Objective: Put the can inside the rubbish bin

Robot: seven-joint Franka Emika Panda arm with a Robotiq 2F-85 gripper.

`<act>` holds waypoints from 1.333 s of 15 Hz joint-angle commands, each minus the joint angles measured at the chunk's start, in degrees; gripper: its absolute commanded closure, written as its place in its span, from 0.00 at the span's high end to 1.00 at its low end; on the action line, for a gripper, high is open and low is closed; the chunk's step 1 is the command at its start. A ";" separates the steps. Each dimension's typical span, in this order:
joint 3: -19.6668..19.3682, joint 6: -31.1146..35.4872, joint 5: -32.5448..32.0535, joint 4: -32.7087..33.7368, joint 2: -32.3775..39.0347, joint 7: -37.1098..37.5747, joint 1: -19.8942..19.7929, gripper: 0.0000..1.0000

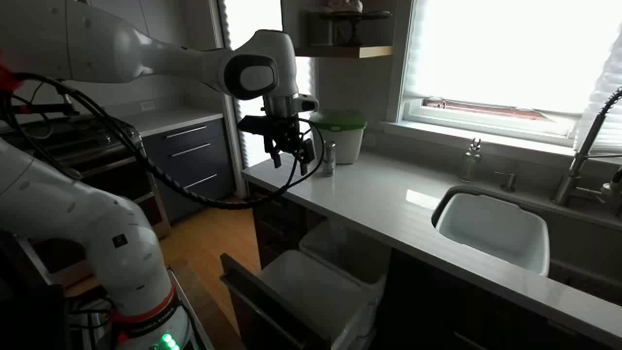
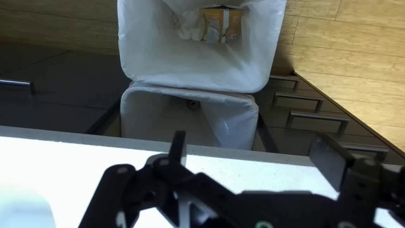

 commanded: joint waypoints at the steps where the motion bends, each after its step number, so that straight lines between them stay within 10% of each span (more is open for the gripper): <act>1: -0.03 -0.09 -0.01 0.08 0.02 0.03 0.05 1.00; 14: -0.03 -0.09 -0.01 0.09 0.02 0.03 0.05 1.00; 20: 2.80 3.99 2.80 9.96 8.46 -1.70 5.21 1.00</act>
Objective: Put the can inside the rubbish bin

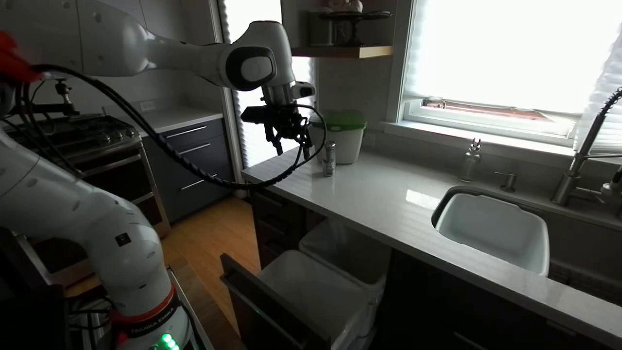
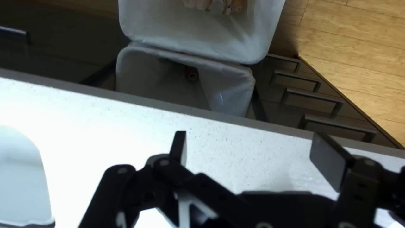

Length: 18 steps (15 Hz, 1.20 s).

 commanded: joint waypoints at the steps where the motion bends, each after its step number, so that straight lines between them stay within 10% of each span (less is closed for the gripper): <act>1: 1.24 0.37 2.87 8.05 7.66 -0.46 2.63 1.00; 18: 9.87 5.94 -0.55 34.92 38.87 21.01 3.08 1.00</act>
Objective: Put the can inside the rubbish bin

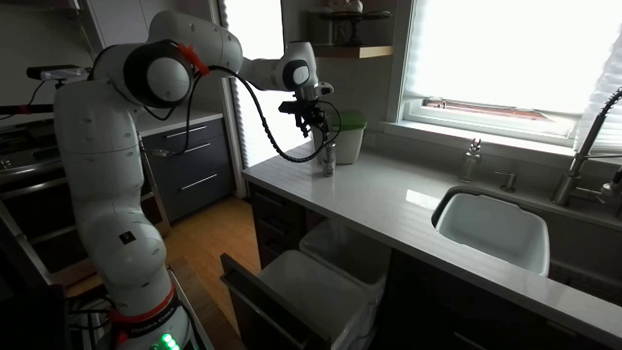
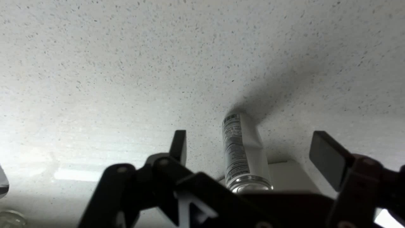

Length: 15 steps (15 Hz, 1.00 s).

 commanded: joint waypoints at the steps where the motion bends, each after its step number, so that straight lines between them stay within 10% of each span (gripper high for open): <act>1: 0.28 -0.21 -0.24 1.65 1.36 0.53 -0.25 1.00; 15: 0.65 -8.94 0.71 15.92 10.89 3.93 0.80 1.00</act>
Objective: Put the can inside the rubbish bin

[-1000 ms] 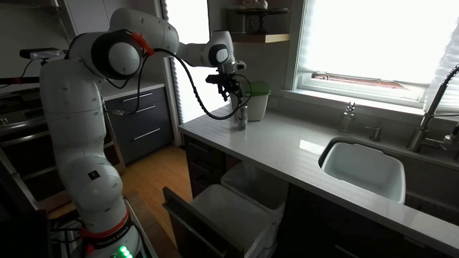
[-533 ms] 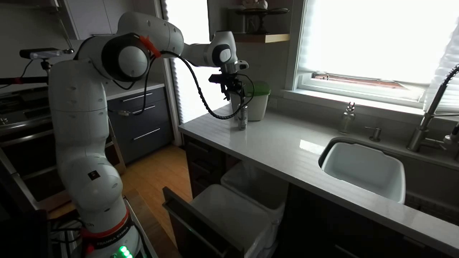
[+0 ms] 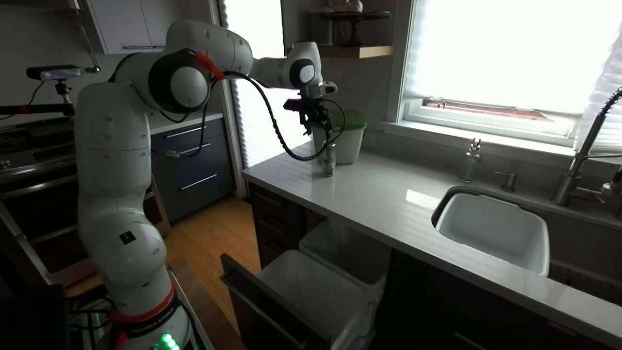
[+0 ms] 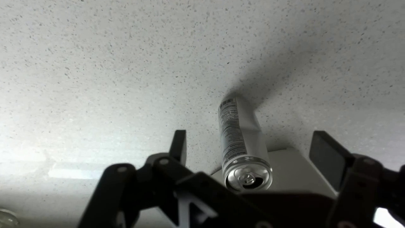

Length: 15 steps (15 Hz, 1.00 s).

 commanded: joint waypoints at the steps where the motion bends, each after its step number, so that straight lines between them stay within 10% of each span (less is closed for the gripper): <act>1: 0.38 -8.00 1.15 10.23 6.95 2.62 0.64 1.00; 15: -2.02 -10.13 -0.75 32.13 25.95 13.16 4.95 1.00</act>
